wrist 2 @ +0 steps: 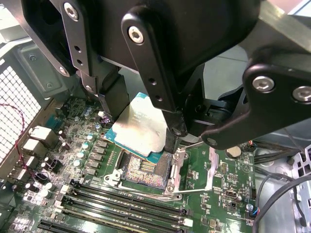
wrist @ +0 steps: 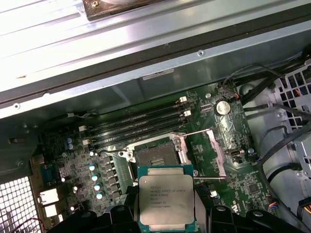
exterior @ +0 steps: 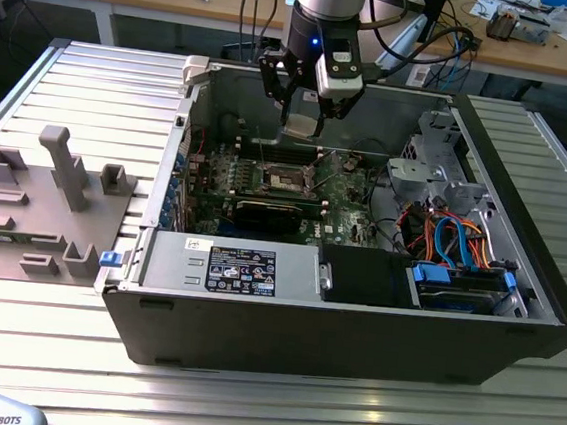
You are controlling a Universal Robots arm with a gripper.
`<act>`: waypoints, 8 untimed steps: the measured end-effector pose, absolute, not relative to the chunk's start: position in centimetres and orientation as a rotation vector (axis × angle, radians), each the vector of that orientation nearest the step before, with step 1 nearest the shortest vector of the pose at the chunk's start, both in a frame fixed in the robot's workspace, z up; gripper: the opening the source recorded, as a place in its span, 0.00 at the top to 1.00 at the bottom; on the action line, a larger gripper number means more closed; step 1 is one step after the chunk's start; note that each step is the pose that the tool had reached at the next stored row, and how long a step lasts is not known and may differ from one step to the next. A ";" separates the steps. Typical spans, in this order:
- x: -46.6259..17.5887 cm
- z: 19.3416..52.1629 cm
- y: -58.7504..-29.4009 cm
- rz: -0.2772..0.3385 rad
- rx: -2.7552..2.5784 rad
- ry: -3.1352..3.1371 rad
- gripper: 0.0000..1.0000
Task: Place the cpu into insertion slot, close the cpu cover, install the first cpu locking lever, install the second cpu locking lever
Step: 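Place the cpu into insertion slot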
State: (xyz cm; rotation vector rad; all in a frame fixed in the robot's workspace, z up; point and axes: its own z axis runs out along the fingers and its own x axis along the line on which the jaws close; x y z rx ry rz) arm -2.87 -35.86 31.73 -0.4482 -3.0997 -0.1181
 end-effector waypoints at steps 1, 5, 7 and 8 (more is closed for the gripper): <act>-2.9 31.7 -35.9 -0.118 -0.449 -3.100 0.46; -2.9 31.7 -35.9 -0.118 -0.452 -3.099 0.46; -2.9 31.7 -35.9 -0.118 -0.455 -3.099 0.46; -2.9 31.7 -35.9 -0.118 -0.456 -3.099 0.46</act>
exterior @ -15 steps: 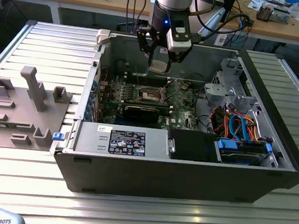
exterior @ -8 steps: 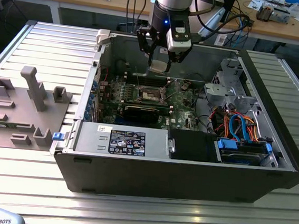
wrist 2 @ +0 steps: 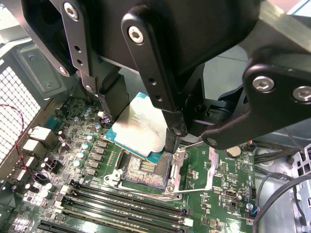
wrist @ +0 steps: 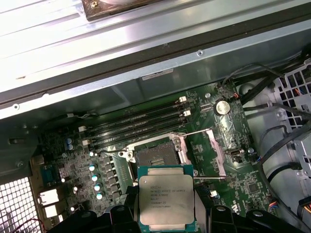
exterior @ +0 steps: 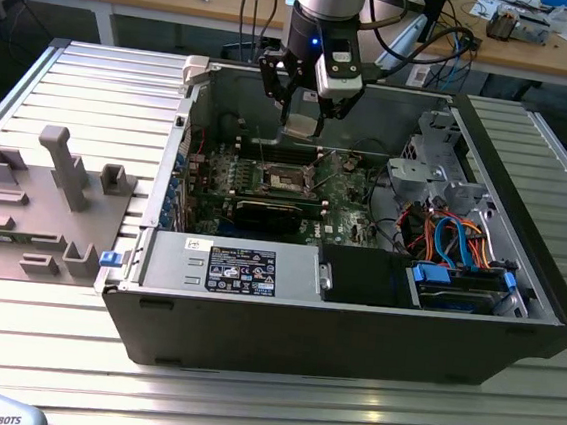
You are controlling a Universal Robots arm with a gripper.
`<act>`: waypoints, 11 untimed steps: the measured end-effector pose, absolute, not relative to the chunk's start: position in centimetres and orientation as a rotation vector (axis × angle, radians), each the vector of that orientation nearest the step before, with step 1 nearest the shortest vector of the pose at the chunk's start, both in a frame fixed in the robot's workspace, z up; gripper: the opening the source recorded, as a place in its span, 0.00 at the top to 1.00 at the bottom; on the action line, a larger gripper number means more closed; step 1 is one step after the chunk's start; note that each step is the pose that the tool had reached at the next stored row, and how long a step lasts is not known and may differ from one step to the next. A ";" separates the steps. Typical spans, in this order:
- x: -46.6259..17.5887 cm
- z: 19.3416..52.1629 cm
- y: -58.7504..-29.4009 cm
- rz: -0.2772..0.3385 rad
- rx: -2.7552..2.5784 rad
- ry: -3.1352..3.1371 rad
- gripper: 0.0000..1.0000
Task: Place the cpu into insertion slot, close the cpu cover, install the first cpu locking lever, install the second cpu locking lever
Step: 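Place the cpu into insertion slot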
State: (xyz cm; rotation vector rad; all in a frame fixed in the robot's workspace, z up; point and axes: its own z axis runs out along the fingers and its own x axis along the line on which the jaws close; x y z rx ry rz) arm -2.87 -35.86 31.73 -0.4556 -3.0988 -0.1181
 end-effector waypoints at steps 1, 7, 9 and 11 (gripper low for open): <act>-2.9 31.7 -35.9 -0.118 -0.457 -3.099 0.46; -2.9 31.7 -35.9 -0.118 -0.464 -3.098 0.46; -2.9 31.7 -35.9 -0.118 -0.466 -3.097 0.46; -2.9 31.7 -35.9 -0.118 -0.469 -3.097 0.46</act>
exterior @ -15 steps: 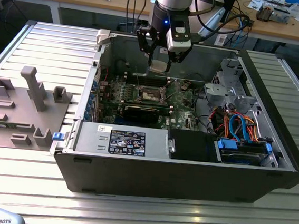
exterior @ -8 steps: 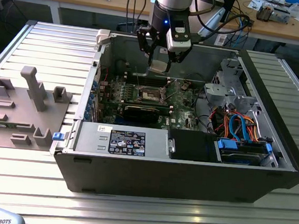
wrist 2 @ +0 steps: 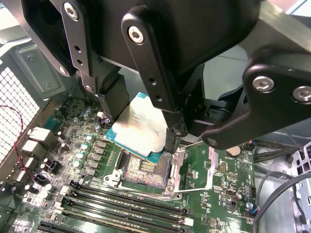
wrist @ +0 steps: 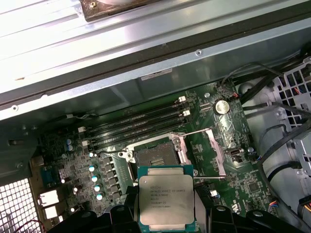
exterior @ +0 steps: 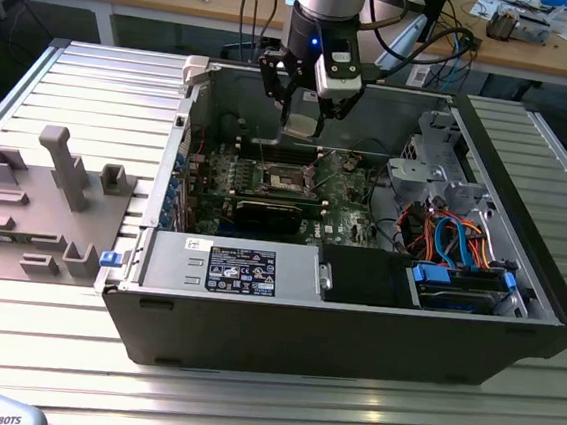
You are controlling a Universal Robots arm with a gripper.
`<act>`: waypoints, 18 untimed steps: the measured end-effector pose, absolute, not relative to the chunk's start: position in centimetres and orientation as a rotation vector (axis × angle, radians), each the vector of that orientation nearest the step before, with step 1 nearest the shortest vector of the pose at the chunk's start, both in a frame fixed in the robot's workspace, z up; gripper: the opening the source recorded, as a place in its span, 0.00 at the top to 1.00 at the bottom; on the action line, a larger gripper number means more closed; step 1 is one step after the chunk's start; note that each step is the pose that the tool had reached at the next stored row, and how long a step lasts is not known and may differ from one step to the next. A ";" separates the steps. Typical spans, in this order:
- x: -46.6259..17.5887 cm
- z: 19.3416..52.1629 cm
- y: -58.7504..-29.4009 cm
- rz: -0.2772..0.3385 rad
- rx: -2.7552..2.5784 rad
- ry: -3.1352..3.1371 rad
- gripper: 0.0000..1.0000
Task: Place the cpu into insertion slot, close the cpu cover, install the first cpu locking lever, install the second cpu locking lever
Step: 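Place the cpu into insertion slot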
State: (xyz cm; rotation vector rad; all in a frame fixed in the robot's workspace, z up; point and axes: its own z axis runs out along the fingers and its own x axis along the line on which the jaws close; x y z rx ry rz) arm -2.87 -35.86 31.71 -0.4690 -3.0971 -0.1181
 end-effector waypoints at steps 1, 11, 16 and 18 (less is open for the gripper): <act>-2.9 31.7 -35.9 -0.118 -0.470 -3.097 0.46; -2.9 31.7 -35.9 -0.118 -0.481 -3.096 0.46; -2.9 31.7 -35.9 -0.118 -0.487 -3.095 0.46; -2.9 31.7 -35.9 -0.118 -0.489 -3.094 0.46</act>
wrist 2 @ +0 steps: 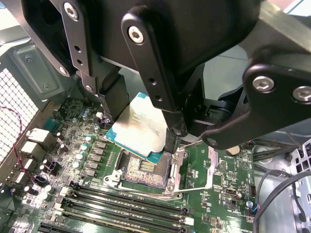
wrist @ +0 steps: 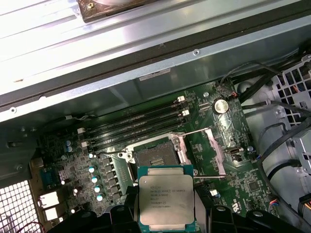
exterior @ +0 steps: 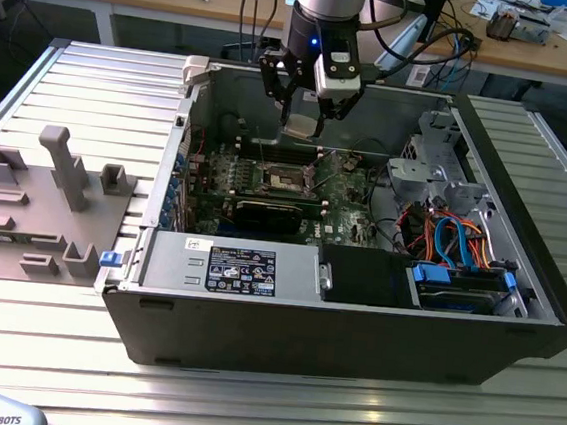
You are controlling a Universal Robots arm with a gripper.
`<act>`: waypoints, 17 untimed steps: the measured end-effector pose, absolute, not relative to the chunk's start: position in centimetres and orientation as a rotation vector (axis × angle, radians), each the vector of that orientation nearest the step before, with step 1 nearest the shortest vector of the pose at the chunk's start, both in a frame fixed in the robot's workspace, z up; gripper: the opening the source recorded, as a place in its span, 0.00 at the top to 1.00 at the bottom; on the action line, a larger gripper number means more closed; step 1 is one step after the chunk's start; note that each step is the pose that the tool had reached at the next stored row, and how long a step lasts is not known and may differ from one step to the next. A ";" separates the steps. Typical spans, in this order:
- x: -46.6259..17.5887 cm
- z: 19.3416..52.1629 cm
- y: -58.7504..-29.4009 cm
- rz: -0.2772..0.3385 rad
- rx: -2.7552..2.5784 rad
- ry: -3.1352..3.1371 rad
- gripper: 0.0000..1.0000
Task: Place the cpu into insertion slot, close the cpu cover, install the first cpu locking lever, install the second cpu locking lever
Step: 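Place the cpu into insertion slot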
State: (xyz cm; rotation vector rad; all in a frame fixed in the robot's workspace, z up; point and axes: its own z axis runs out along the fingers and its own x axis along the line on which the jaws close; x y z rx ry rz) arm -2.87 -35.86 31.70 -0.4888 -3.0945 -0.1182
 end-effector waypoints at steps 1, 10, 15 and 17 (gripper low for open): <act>-2.9 31.7 -35.9 -0.118 -0.490 -3.094 0.46; -2.9 31.7 -35.9 -0.118 -0.499 -3.093 0.46; -2.9 31.7 -35.9 -0.118 -0.503 -3.093 0.46; -2.9 31.7 -35.9 -0.118 -0.506 -3.092 0.46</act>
